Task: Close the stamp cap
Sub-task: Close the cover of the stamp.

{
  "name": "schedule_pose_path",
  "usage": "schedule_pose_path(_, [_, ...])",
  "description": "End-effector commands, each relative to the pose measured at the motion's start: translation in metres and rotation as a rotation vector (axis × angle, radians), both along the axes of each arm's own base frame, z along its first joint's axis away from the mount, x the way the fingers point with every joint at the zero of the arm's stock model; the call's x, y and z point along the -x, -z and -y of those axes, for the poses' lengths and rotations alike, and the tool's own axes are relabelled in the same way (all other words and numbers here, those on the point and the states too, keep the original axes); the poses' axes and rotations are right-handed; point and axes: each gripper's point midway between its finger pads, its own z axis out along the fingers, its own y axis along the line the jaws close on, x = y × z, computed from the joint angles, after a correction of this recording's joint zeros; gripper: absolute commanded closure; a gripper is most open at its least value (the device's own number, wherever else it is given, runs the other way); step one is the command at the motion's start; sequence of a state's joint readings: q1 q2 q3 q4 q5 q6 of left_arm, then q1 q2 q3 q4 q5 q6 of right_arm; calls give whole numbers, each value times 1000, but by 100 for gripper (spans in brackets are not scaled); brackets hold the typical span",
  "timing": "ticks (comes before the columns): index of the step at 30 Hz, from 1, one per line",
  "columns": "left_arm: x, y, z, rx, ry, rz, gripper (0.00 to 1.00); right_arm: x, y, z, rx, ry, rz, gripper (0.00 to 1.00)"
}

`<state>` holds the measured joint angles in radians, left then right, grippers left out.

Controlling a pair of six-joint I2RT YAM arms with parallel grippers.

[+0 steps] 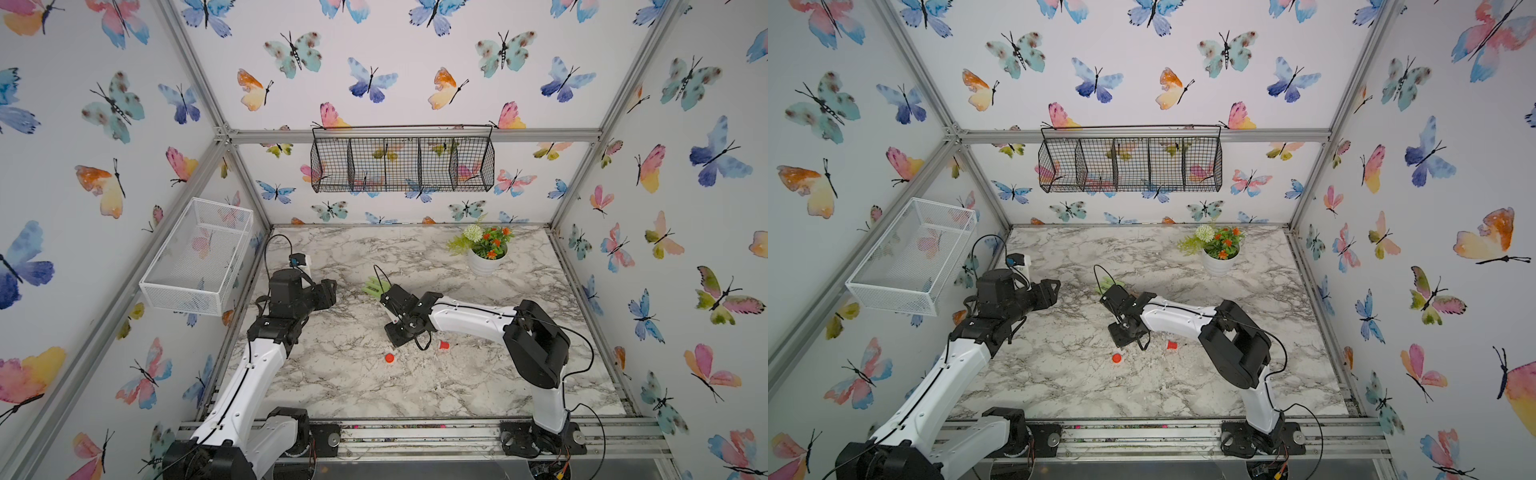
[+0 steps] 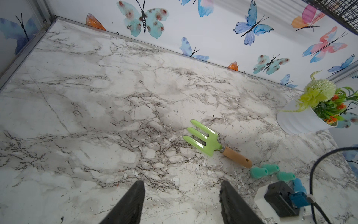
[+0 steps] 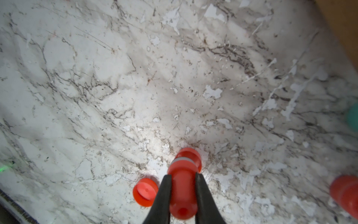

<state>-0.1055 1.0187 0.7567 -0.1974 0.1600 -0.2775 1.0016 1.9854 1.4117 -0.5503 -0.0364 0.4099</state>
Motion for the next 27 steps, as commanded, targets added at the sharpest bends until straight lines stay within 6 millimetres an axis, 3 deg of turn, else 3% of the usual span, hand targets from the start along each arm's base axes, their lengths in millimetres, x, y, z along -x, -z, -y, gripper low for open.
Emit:
schedule_pose_path(1, [-4, -5, 3, 33, 21, -2, 36, 2, 3, 2, 41, -18, 1, 97])
schedule_pose_path(14, [-7, -1, -1, 51, 23, -23, 37, 8, 17, 9, 89, -37, -33, 96])
schedule_pose_path(27, [-8, 0, -3, 65, 21, -30, 37, 1, 25, 23, 190, -33, -6, 96])
